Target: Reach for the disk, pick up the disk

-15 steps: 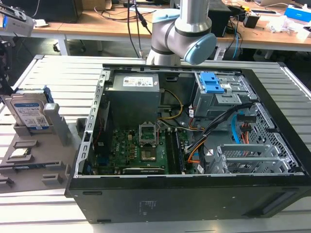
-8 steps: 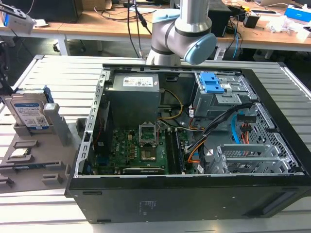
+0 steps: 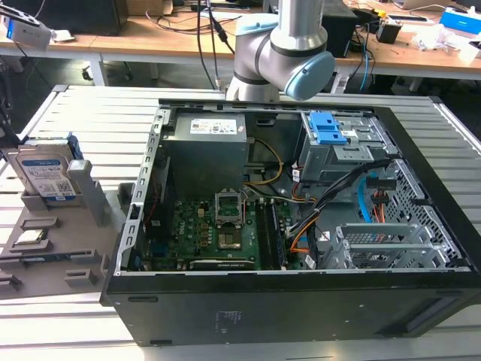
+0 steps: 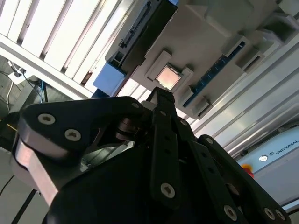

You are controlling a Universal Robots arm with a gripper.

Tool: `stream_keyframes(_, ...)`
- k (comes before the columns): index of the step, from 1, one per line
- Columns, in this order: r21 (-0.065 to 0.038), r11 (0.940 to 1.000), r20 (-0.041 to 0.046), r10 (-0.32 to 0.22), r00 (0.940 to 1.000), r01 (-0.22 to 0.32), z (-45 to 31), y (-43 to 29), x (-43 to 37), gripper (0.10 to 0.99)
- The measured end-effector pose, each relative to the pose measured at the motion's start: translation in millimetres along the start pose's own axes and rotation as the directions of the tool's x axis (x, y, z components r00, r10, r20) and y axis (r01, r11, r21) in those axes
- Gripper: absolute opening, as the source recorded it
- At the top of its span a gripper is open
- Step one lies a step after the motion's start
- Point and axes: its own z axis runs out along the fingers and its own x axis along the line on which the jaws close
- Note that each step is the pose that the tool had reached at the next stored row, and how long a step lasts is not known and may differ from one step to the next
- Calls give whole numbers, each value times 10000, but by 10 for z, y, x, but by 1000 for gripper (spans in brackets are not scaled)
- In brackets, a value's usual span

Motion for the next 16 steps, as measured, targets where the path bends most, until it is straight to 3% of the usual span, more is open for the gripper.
stream_keyframes(4,0,9986,-21,-534,9986,534,0,0,0,106)
stream_keyframes(9,-2,9923,-47,-1239,9923,1239,0,0,0,106)
stream_keyframes(14,-6,9816,-73,-1910,9816,1911,0,0,0,106)
stream_keyframes(16,-9,9743,-86,-2252,9743,2252,0,0,0,106)
